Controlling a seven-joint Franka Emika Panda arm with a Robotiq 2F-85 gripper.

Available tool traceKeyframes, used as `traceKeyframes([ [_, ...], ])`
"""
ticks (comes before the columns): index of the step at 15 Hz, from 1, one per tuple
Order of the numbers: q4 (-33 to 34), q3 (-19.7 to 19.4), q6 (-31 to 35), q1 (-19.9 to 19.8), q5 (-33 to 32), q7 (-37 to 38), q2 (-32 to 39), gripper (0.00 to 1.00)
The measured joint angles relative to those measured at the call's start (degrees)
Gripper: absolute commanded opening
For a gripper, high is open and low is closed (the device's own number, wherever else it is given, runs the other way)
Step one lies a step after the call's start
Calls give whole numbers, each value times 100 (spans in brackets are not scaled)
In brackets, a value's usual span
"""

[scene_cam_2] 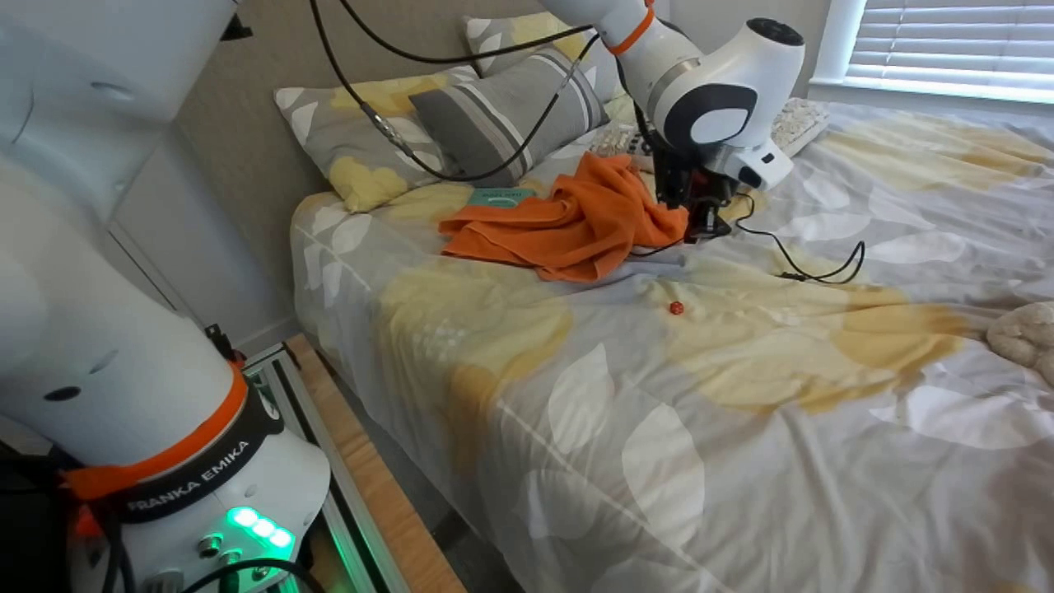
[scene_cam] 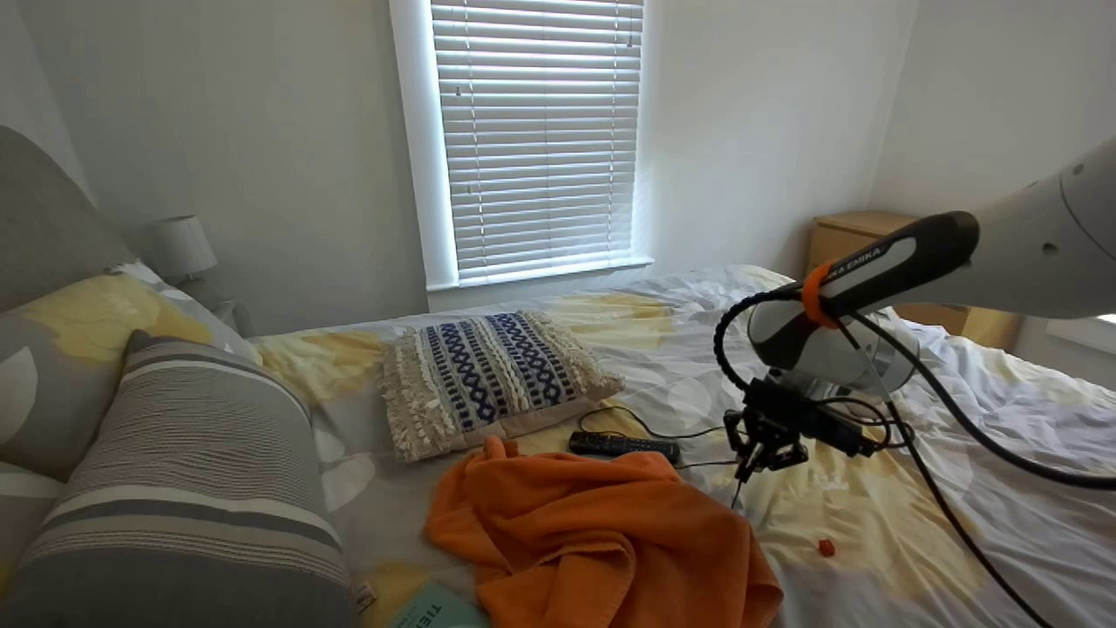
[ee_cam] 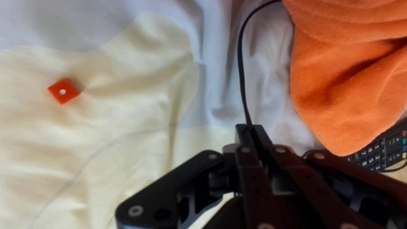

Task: Pick up the black cable and move it to the right side of the bed

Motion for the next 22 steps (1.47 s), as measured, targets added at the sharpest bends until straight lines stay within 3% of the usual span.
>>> traceKeyframes([
  [9, 1, -1021, -340, -345, -347, 647, -280, 2],
  [22, 131, -2534, -1149, -495, -2491, 1669, 134, 2],
])
